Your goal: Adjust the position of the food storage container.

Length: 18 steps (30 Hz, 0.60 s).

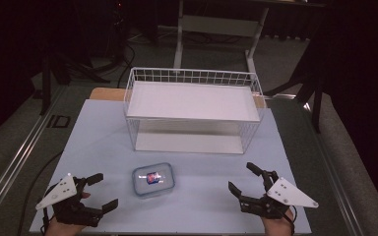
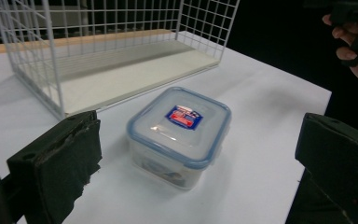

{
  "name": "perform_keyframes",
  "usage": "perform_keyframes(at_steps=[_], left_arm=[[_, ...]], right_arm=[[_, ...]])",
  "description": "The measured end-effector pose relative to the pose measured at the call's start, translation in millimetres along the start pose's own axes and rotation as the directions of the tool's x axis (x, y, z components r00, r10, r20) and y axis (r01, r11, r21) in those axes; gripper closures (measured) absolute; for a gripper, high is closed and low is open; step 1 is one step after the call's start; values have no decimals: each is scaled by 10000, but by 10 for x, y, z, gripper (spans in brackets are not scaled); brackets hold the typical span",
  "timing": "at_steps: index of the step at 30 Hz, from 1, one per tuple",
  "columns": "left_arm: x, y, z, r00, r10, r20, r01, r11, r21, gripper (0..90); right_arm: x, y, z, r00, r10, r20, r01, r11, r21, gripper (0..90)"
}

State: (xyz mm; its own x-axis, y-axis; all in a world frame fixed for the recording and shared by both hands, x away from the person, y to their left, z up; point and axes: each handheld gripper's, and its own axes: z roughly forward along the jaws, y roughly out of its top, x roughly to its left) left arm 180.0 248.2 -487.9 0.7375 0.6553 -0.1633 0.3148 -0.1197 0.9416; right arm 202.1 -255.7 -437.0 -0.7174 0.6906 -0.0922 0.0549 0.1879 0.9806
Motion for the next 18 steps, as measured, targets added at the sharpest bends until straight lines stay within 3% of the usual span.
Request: perform_keyframes(at_steps=[5,11,14,16,18], left_arm=[[-27,33,29,9995,304,42,-305,9993,226,12],[31,63,44,9993,375,-14,-374,9980,515,24],[125,73,72,9995,203,234,-223,9957,895,140],[142,77,87,9996,158,230,-181,9946,1024,155],[164,79,128,9990,406,196,-431,9877,1504,252]], right_arm=[[23,89,-57,9996,7,-289,-19,9992,-410,140],[100,109,-4,9992,-401,-90,400,9992,-97,138],[115,119,4,9995,-302,30,302,9995,-132,138],[118,119,-3,9995,-301,46,301,9994,-164,139],[114,109,-29,9999,-121,-36,120,9995,-302,141]])
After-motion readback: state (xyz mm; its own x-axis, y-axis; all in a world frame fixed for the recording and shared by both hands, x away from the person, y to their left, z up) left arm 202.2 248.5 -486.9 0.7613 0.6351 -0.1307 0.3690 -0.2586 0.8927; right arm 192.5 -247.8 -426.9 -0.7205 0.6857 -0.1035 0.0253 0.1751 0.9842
